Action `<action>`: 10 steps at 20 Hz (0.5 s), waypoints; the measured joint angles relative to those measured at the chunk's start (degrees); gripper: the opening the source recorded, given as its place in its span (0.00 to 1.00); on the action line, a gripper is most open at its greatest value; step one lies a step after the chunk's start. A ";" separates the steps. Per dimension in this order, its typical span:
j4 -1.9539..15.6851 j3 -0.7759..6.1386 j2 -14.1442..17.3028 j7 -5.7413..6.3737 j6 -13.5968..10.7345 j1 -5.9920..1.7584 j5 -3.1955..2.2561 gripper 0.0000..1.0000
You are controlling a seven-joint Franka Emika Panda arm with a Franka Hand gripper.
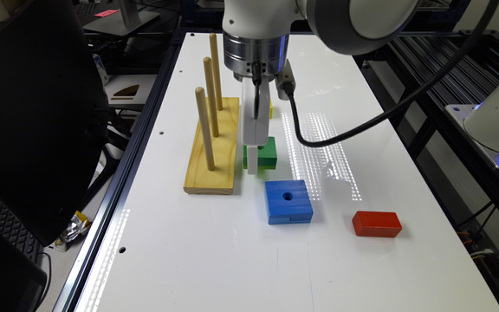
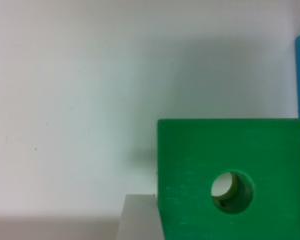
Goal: Pick up green block.
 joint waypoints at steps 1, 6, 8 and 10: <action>-0.04 0.00 -0.05 0.00 -0.01 0.00 0.00 0.00; -0.04 0.02 -2.27 0.00 -1.68 0.00 0.00 0.00; -0.06 0.06 -4.87 0.02 -4.24 0.00 0.01 0.00; -0.17 0.12 -7.31 0.05 -6.71 0.00 0.03 0.00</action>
